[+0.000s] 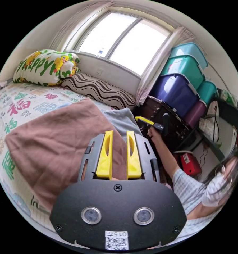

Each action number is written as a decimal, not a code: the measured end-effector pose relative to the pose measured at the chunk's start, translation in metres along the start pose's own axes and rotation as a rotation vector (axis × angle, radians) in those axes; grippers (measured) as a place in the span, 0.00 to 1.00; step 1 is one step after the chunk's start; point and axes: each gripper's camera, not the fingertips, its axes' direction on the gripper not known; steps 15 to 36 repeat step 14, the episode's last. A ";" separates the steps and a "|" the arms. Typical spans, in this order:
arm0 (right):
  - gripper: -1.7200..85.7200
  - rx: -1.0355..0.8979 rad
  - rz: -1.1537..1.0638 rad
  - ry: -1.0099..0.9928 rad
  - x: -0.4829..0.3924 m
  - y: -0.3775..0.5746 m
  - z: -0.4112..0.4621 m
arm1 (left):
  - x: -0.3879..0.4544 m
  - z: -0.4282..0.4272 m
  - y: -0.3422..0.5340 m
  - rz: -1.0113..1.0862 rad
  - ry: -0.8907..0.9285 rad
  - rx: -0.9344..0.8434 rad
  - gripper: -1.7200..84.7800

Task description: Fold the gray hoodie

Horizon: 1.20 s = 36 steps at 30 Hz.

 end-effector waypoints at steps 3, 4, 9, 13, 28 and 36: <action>0.06 0.001 -0.202 -0.334 -0.040 0.016 -0.038 | 0.001 -0.041 0.051 0.016 -0.089 -0.007 0.12; 0.07 -0.024 -0.252 -0.467 -0.056 0.024 -0.044 | -0.001 -0.053 0.070 0.012 -0.141 -0.015 0.12; 0.09 -0.025 -0.388 -0.764 -0.123 0.056 -0.052 | -0.021 -0.075 0.135 -0.104 -0.268 -0.069 0.17; 0.14 -0.004 -0.591 -0.776 -0.202 0.058 -0.066 | -0.029 -0.078 0.157 -0.146 -0.241 -0.112 0.18; 0.14 0.008 -0.654 -0.749 -0.227 0.059 -0.068 | -0.031 -0.081 0.160 -0.158 -0.203 -0.108 0.18; 0.14 0.008 -0.654 -0.749 -0.227 0.059 -0.068 | -0.031 -0.081 0.160 -0.158 -0.203 -0.108 0.18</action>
